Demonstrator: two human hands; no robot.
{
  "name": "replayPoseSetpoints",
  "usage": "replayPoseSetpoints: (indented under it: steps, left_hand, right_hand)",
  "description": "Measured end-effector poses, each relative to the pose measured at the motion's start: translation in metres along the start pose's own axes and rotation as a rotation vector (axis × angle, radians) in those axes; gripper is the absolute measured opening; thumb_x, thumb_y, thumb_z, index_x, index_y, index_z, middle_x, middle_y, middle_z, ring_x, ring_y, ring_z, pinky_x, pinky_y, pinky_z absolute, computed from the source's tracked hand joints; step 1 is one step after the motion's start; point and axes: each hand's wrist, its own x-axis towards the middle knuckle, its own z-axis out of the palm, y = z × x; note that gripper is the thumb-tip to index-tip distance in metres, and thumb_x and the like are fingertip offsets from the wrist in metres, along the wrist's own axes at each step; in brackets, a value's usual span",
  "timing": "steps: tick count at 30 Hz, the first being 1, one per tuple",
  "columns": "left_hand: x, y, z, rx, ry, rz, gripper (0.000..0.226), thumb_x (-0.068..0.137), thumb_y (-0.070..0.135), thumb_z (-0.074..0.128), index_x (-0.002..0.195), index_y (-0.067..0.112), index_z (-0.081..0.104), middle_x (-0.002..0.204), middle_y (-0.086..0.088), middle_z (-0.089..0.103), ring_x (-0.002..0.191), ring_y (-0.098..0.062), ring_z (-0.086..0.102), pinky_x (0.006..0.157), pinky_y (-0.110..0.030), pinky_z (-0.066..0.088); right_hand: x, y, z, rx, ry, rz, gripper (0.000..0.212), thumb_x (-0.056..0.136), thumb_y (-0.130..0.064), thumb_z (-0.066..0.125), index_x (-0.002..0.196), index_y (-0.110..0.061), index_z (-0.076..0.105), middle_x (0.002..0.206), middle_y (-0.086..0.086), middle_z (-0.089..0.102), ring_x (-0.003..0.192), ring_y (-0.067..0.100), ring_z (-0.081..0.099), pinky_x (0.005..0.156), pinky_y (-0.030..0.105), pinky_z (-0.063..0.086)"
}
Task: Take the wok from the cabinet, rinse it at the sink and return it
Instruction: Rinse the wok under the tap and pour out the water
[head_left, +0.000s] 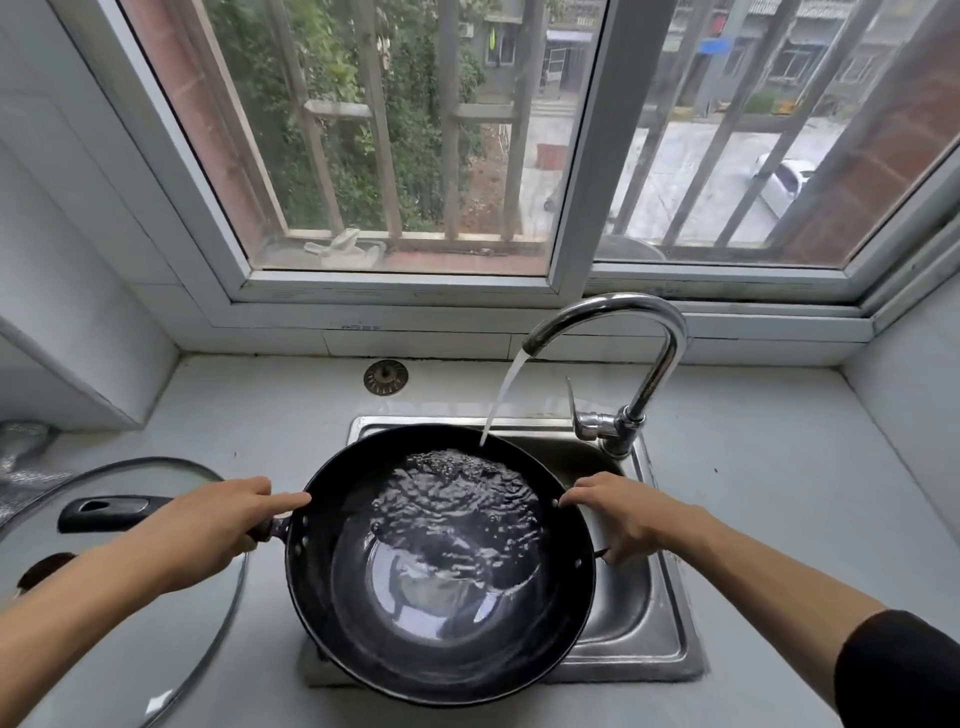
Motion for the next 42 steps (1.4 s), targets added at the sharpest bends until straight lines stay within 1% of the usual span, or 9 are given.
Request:
replayPoseSetpoints:
  steps: [3,8,12,17,21,24,26,34,42]
  left_hand:
    - [0.004,0.006,0.004,-0.036,0.004,0.028,0.072,0.088,0.011,0.054,0.138,0.055,0.029,0.093,0.019,0.046,0.084,0.001,0.048,0.081,-0.021,0.044]
    - [0.014,0.018,0.011,-0.1,0.008,0.056,0.072,0.087,0.006,0.051,0.138,0.052,0.032,0.095,0.017,0.048,0.087,0.001,0.051,0.081,-0.019,0.043]
    - [0.022,0.025,0.018,-0.138,0.011,0.069,0.076,0.085,0.002,0.049,0.137,0.054,0.032,0.093,0.018,0.048,0.082,0.001,0.049,0.069,-0.01,0.038]
    - [0.031,0.029,0.032,-0.212,0.013,0.114,0.08,0.079,-0.001,0.047,0.135,0.055,0.037,0.09,0.017,0.05,0.082,-0.004,0.054,0.076,-0.02,0.046]
    - [0.039,0.035,0.043,-0.234,0.023,0.148,0.08,0.078,-0.002,0.047,0.134,0.055,0.038,0.09,0.018,0.05,0.076,0.0,0.051,0.069,-0.012,0.04]
    - [0.046,0.04,0.048,-0.251,0.034,0.163,0.078,0.081,0.0,0.05,0.136,0.054,0.036,0.093,0.015,0.051,0.082,-0.005,0.053,0.077,-0.022,0.046]
    - [0.05,0.042,0.051,-0.225,0.045,0.163,0.077,0.083,0.003,0.052,0.138,0.054,0.032,0.094,0.015,0.049,0.085,-0.007,0.05,0.081,-0.023,0.045]
    - [0.064,0.046,0.053,-0.211,0.096,0.169,0.078,0.084,0.007,0.055,0.139,0.056,0.028,0.093,0.017,0.047,0.083,-0.008,0.049,0.075,-0.028,0.044]
    - [0.074,0.056,0.053,-0.242,0.116,0.174,0.08,0.085,0.003,0.057,0.137,0.056,0.029,0.093,0.022,0.044,0.083,-0.004,0.046,0.069,-0.016,0.033]
  right_hand:
    - [-0.013,0.002,-0.005,-0.011,-0.013,0.02,0.087,0.061,-0.033,0.084,0.138,-0.033,0.043,0.131,-0.008,0.051,0.125,0.014,0.042,0.106,0.029,0.039]
    - [-0.036,0.005,-0.018,-0.04,-0.04,0.062,0.088,0.061,-0.035,0.085,0.139,-0.035,0.043,0.132,-0.009,0.051,0.124,0.016,0.045,0.104,0.033,0.042]
    - [-0.051,0.006,-0.027,-0.072,-0.059,0.092,0.088,0.059,-0.033,0.084,0.138,-0.035,0.045,0.133,-0.007,0.053,0.122,0.018,0.048,0.102,0.034,0.044]
    - [-0.068,0.011,-0.03,-0.08,-0.085,0.142,0.086,0.057,-0.035,0.081,0.135,-0.039,0.046,0.129,-0.005,0.055,0.12,0.019,0.049,0.1,0.036,0.046]
    - [-0.083,0.013,-0.033,-0.077,-0.098,0.178,0.086,0.056,-0.036,0.08,0.135,-0.041,0.046,0.13,-0.006,0.055,0.12,0.019,0.049,0.1,0.036,0.046]
    - [-0.093,0.013,-0.036,-0.092,-0.099,0.204,0.085,0.055,-0.036,0.077,0.134,-0.042,0.045,0.126,-0.007,0.056,0.118,0.018,0.048,0.095,0.038,0.048]
    - [-0.099,0.014,-0.038,-0.095,-0.085,0.217,0.085,0.055,-0.036,0.076,0.134,-0.041,0.045,0.125,-0.007,0.057,0.117,0.018,0.048,0.093,0.038,0.049]
    - [-0.111,0.015,-0.048,-0.111,-0.034,0.255,0.085,0.056,-0.034,0.075,0.135,-0.042,0.045,0.125,-0.007,0.056,0.116,0.017,0.045,0.091,0.037,0.049]
    - [-0.121,0.015,-0.057,-0.126,-0.017,0.278,0.083,0.057,-0.035,0.072,0.135,-0.043,0.045,0.122,-0.01,0.057,0.113,0.016,0.045,0.086,0.033,0.049]
